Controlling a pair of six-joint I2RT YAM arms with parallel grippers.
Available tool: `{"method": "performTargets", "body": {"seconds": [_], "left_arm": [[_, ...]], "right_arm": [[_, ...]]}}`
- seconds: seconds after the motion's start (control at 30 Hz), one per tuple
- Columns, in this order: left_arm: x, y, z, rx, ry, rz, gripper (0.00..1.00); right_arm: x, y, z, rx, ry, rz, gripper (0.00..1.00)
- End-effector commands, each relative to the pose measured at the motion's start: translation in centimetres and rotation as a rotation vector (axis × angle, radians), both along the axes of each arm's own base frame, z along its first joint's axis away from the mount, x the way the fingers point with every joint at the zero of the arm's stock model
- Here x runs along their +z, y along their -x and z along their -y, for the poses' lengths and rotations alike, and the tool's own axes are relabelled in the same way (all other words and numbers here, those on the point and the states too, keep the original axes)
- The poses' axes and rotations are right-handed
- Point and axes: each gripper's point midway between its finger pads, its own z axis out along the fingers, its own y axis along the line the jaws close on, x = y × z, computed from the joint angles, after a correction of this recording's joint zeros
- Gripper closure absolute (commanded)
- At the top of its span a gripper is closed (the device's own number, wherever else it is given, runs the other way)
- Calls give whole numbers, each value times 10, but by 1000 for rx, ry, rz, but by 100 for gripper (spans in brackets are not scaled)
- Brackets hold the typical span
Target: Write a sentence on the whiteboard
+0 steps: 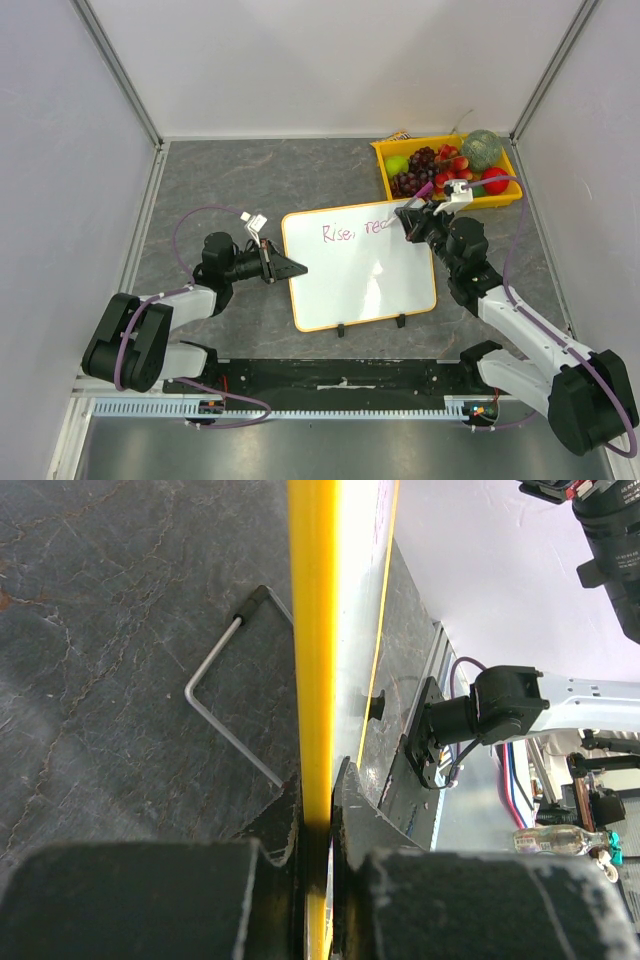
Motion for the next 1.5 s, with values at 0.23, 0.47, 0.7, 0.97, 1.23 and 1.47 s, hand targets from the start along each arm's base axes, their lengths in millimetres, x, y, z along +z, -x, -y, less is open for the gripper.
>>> {"method": "performTargets", "body": {"seconds": [0.23,0.47,0.7,0.97,1.23,1.47], "left_arm": [[-46,-18,-20,125,-182,15,98],[-46,-18,-20,126,-181,15,98],[-45,-18,-19,124,-181,15,98],[-46,-17,-19,121,-180,14,98],[-46,-18,-19,124,-181,15,98],[-46,-18,-20,126,-181,15,98]], "right_arm": [[25,-18,9,-77,-12,57,100],[21,-20,7,-75,-7,41,100],[14,-15,9,-70,10,25,100],[5,-6,8,-46,27,8,100],[-1,-1,10,-40,40,-5,100],[-3,1,10,-35,43,-6,100]]}}
